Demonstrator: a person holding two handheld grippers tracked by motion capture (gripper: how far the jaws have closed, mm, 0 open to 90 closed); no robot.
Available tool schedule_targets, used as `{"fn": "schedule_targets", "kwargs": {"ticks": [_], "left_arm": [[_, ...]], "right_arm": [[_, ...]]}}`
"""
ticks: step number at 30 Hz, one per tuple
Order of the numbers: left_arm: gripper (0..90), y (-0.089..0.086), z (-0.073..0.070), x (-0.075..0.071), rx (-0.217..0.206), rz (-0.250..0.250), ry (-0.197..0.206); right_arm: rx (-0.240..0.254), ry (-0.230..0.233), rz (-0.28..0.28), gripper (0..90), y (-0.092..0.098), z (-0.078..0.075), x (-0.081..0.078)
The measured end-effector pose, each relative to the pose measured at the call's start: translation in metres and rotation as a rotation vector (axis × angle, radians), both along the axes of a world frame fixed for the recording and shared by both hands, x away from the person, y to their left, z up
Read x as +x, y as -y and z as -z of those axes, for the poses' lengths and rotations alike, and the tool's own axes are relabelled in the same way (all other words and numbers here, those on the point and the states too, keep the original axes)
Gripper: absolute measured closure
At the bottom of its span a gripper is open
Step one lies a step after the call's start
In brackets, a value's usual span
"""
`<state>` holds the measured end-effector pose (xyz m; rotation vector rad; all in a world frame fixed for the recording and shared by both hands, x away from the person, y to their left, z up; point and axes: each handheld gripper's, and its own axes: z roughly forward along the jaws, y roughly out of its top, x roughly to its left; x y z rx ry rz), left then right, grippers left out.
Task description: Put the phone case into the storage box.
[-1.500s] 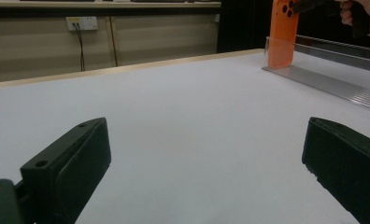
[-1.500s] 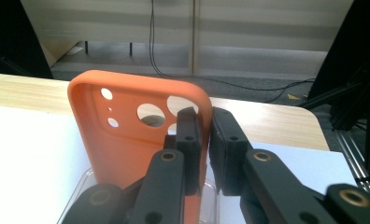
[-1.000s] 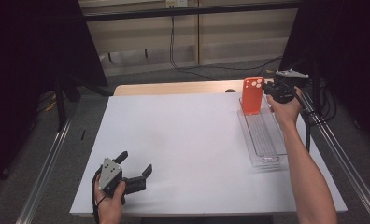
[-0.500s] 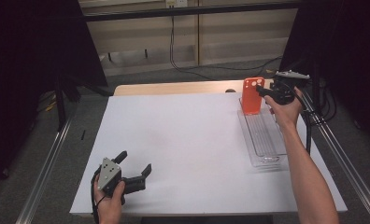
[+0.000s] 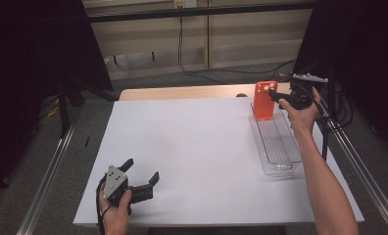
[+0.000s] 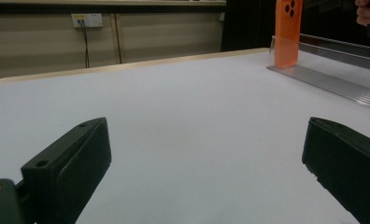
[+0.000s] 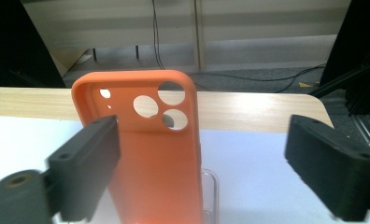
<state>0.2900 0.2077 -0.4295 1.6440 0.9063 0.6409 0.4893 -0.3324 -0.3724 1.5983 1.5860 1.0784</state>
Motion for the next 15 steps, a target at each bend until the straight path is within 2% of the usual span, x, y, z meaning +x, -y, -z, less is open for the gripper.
{"fn": "schedule_targets", "kwargs": {"ticks": [4, 8, 11, 15], "left_arm": [[1.5, -0.001, -0.001, -0.001, -0.004, -0.003, 0.008], [1.5, -0.001, -0.001, -0.001, -0.002, 0.000, 0.009], [1.5, -0.001, -0.001, -0.001, -0.014, 0.001, 0.011], [1.5, -0.001, -0.001, 0.001, -0.009, 0.013, 0.008]], "right_arm": [[-0.034, -0.022, -0.002, 5.6, -0.003, 0.001, -0.001], [-0.023, 0.001, -0.027, 5.9, -0.005, 0.001, -0.005], [-0.023, 0.018, -0.019, 6.3, -0.007, 0.000, -0.009], [-0.052, 0.019, -0.012, 7.7, -0.011, -0.002, -0.011]]}}
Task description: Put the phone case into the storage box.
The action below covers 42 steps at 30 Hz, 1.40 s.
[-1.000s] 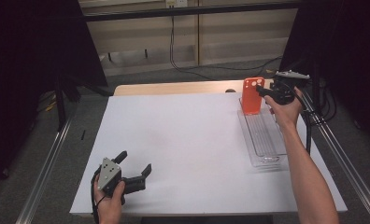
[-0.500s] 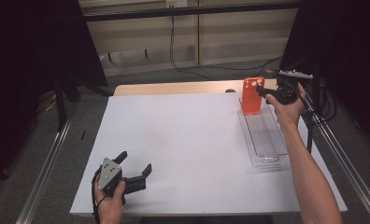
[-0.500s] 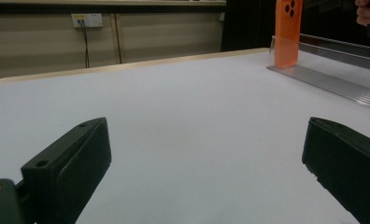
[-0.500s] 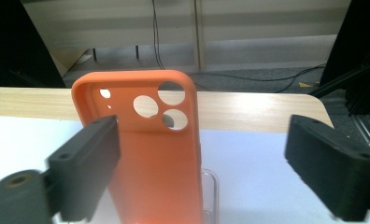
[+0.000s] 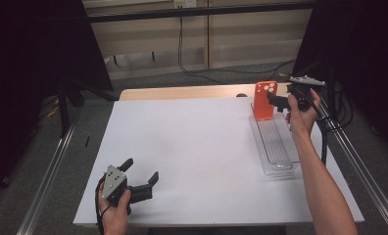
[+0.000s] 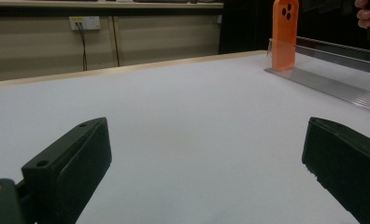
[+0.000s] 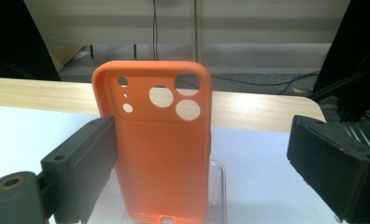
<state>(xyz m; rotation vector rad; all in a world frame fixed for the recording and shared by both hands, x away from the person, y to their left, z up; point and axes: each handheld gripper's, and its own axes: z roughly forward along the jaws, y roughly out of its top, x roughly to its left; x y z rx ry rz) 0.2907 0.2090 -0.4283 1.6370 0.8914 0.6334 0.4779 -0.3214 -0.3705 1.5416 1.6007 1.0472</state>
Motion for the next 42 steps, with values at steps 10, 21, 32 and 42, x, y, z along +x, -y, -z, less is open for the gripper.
{"fn": "schedule_targets", "kwargs": {"ticks": [10, 21, 32, 42], "left_arm": [[1.7, -0.003, -0.003, -0.002, -0.017, -0.001, 0.016], [1.6, -0.004, -0.003, -0.003, -0.007, 0.002, 0.029], [1.5, -0.004, -0.003, -0.003, -0.007, -0.006, 0.034], [1.5, -0.004, -0.003, -0.004, -0.010, -0.014, 0.031]], "right_arm": [[-0.037, 0.082, 0.010, 0.0, -0.004, 0.002, -0.011], [-0.082, 0.157, 0.039, 0.8, -0.017, 0.004, -0.025], [-0.082, 0.195, 0.007, 2.2, -0.023, 0.005, -0.046], [-0.039, 0.222, -0.051, 1.7, -0.025, -0.002, -0.070]]}}
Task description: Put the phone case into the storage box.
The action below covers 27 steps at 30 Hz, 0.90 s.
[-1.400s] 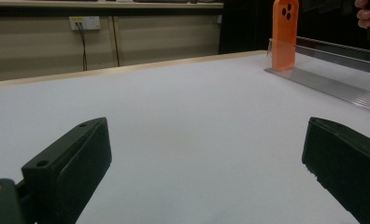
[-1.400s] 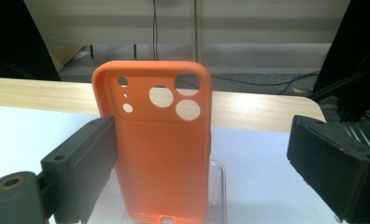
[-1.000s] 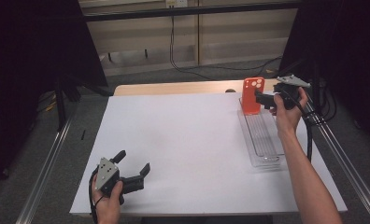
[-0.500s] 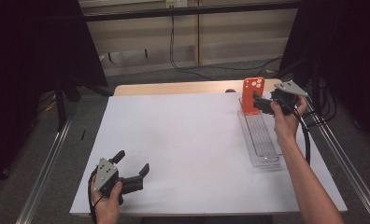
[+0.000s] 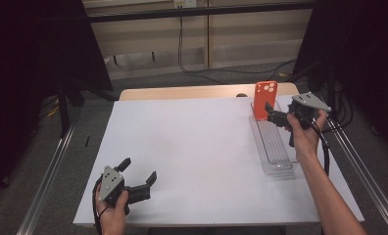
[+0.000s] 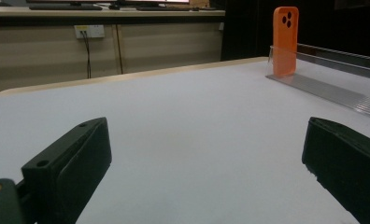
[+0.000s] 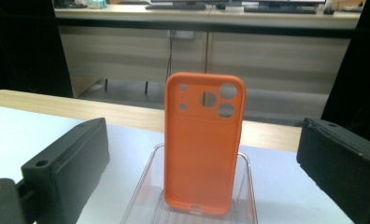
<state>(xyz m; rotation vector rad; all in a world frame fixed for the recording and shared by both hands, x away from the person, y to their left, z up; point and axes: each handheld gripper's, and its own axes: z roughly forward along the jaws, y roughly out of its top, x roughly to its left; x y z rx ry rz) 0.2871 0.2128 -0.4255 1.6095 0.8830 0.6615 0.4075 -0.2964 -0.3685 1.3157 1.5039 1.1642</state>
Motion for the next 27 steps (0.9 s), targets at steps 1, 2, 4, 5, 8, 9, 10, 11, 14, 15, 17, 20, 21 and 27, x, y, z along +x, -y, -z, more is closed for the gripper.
{"fn": "schedule_targets", "kwargs": {"ticks": [1, 2, 4, 5, 8, 9, 10, 11, 14, 15, 17, 20, 21, 27], "left_arm": [[1.5, 0.000, 0.000, 0.000, -0.002, -0.001, 0.000], [1.5, 0.000, 0.000, 0.000, -0.001, -0.001, 0.001], [1.5, 0.000, 0.000, 0.000, 0.000, -0.001, 0.001], [1.5, 0.000, 0.000, 0.000, -0.002, -0.001, 0.001], [0.9, 0.000, 0.000, 0.000, -0.002, -0.002, 0.001], [0.9, 0.000, 0.000, 0.000, -0.001, -0.002, 0.000], [0.9, 0.000, 0.000, 0.000, -0.001, -0.004, -0.002], [0.9, 0.000, 0.000, 0.000, 0.002, -0.006, 0.000], [0.8, 0.001, 0.000, 0.000, 0.002, -0.012, 0.001], [0.8, 0.001, 0.000, 0.000, 0.004, -0.015, 0.002], [0.8, 0.001, 0.000, 0.000, 0.007, -0.015, -0.001], [1.1, 0.001, 0.000, 0.000, 0.008, -0.002, 0.000], [1.1, 0.002, 0.000, -0.001, 0.001, -0.004, 0.000], [0.9, 0.001, 0.000, -0.001, -0.001, -0.017, 0.005]], "right_arm": [[0.004, 0.018, -0.011, 1.3, 0.000, 0.000, -0.003], [0.012, 0.026, -0.018, 1.2, 0.000, -0.001, -0.005], [0.009, 0.034, -0.007, 1.4, 0.000, -0.002, -0.010], [0.013, 0.038, -0.014, 1.3, 0.000, -0.002, -0.012], [0.012, 0.061, -0.022, 1.3, 0.000, -0.002, -0.019], [0.013, 0.066, -0.021, 1.3, 0.000, -0.002, -0.022], [0.010, 0.067, -0.017, 1.3, 0.001, -0.002, -0.024], [0.009, 0.072, -0.017, 1.3, 0.001, -0.002, -0.026], [0.004, 0.080, -0.016, 1.4, 0.002, 0.000, -0.032], [0.001, 0.084, -0.013, 1.5, 0.003, 0.001, -0.035], [0.009, 0.091, -0.011, 1.4, 0.004, 0.002, -0.039], [0.000, 0.092, -0.016, 1.6, 0.003, 0.003, -0.045], [0.003, 0.095, -0.023, 1.6, 0.002, 0.002, -0.047], [0.001, 0.120, -0.031, 0.0, -0.002, 0.000, -0.062]]}}
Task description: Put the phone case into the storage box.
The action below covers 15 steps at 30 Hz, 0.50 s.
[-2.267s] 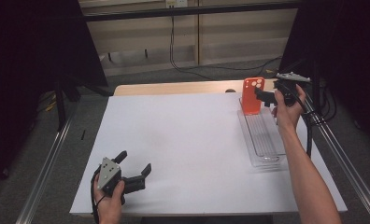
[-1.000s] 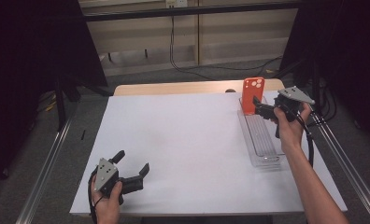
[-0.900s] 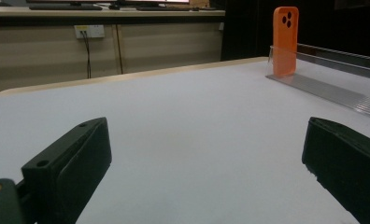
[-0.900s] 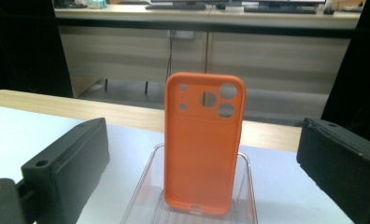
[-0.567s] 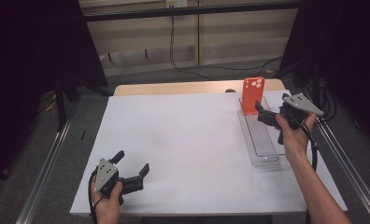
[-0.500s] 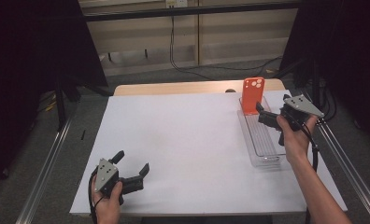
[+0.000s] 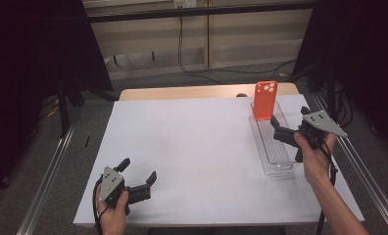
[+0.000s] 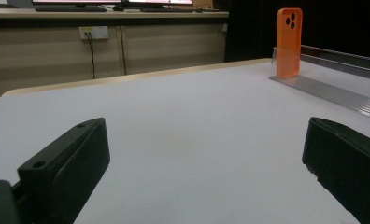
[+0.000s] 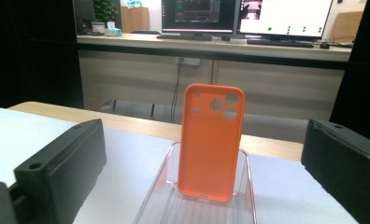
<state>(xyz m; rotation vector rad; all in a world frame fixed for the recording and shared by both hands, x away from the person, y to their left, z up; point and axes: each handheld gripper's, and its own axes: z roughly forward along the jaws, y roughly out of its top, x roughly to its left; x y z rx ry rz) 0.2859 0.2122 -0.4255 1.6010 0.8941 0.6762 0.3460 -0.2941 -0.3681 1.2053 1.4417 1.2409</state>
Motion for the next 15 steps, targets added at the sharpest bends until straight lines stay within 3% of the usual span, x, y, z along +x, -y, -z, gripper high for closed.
{"fn": "schedule_targets", "kwargs": {"ticks": [5, 15], "left_arm": [[0.8, 0.000, 0.000, 0.000, -0.003, 0.001, -0.002], [0.5, 0.000, 0.000, -0.001, 0.001, -0.006, -0.001]], "right_arm": [[-0.033, 0.002, -0.011, 0.9, -0.004, 0.003, -0.011], [-0.014, -0.018, -0.033, 0.9, -0.003, 0.013, -0.029]]}}
